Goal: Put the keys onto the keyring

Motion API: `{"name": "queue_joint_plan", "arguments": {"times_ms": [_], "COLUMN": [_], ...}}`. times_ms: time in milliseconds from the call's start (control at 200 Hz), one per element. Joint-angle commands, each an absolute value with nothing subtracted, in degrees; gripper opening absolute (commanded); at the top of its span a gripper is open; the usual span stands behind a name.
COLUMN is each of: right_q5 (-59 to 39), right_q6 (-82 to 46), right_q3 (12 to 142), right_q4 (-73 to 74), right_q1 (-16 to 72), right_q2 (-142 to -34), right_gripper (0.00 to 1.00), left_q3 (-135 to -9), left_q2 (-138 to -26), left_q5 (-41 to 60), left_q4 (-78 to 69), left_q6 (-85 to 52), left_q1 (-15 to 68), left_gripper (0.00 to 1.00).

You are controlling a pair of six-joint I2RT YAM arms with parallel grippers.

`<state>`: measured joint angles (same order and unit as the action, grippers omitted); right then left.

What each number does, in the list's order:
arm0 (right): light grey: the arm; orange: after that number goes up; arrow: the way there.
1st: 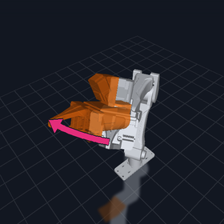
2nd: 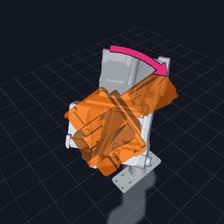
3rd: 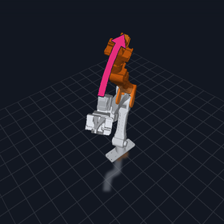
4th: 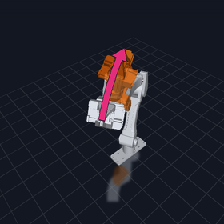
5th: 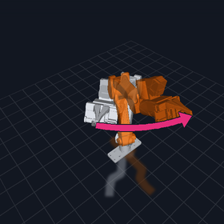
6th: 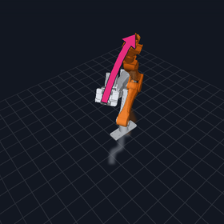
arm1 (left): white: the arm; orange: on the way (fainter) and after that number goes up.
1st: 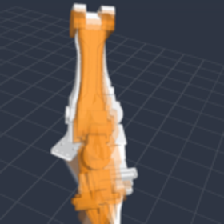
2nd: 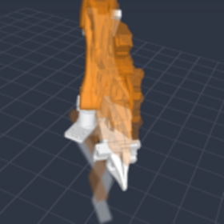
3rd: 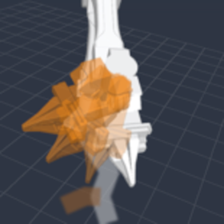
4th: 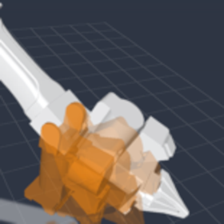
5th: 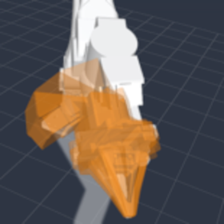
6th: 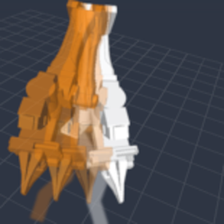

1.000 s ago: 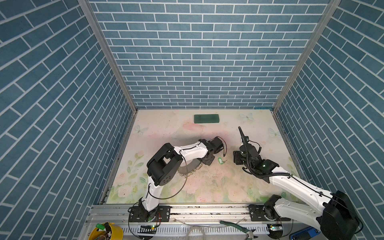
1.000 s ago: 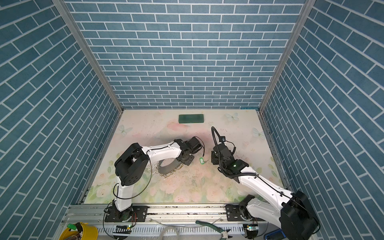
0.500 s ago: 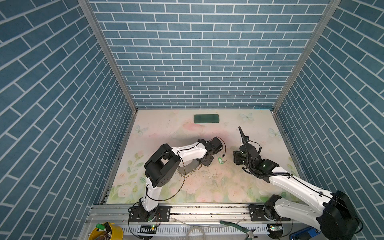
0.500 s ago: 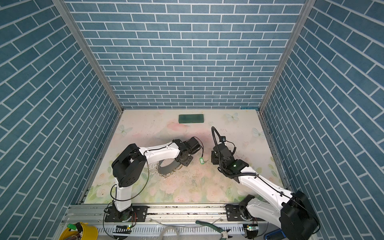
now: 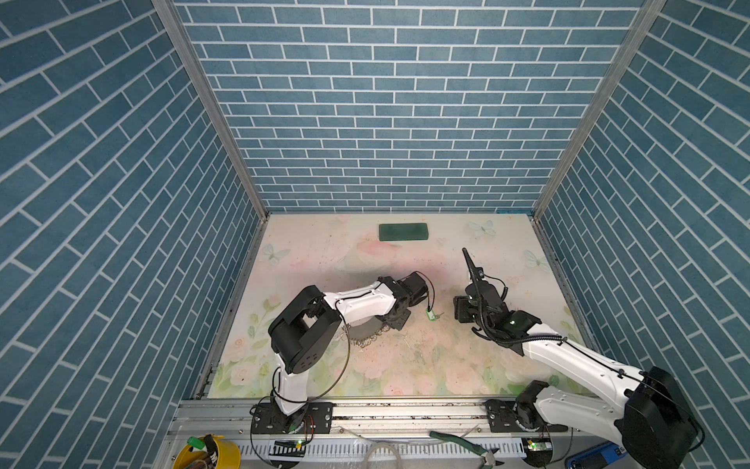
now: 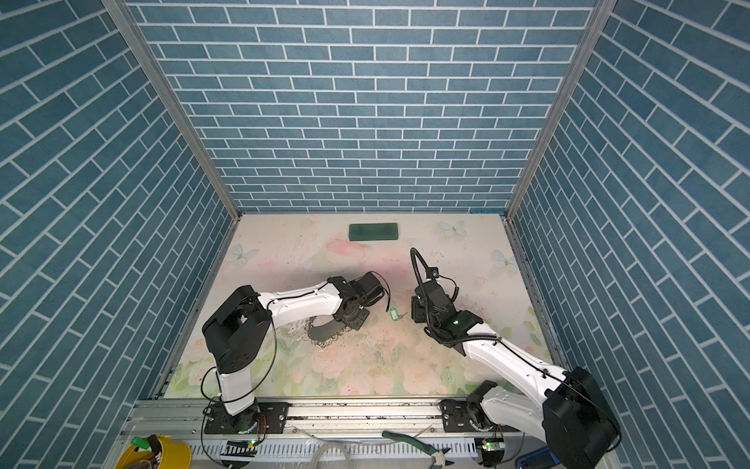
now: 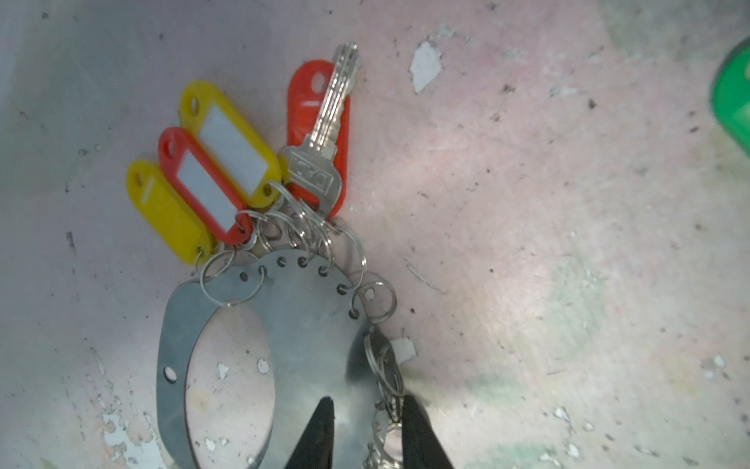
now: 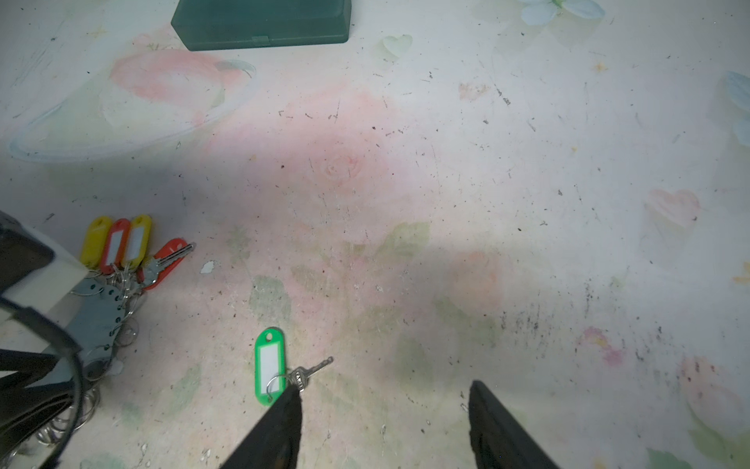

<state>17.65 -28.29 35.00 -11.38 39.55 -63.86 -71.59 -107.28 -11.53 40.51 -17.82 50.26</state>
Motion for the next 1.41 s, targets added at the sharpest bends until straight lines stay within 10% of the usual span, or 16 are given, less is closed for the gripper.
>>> {"name": "queue_joint_plan", "arguments": {"times_ms": [0, 895, 1400], "right_q5": [15.99, -23.62, -23.87], "right_q6": [-30.74, -32.99, -28.22], "right_q3": [36.86, 50.53, 58.38], "right_q4": [-10.56, 9.76, 3.06], "right_q1": [39.29, 39.98, 44.88], "right_q2": [-65.01, -96.8, -106.72], "right_gripper": [0.65, 0.37, 0.33], "left_q3": [-70.41, -53.46, -45.37], "left_q2": [-105.93, -92.72, -87.35], "left_q5": [-12.67, -6.16, -3.54], "left_q4": [39.7, 24.0, 17.74], "left_q6": [-18.96, -22.36, -23.67], "left_q1": [50.01, 43.53, 39.33], "left_gripper": [0.28, 0.29, 0.39]}}
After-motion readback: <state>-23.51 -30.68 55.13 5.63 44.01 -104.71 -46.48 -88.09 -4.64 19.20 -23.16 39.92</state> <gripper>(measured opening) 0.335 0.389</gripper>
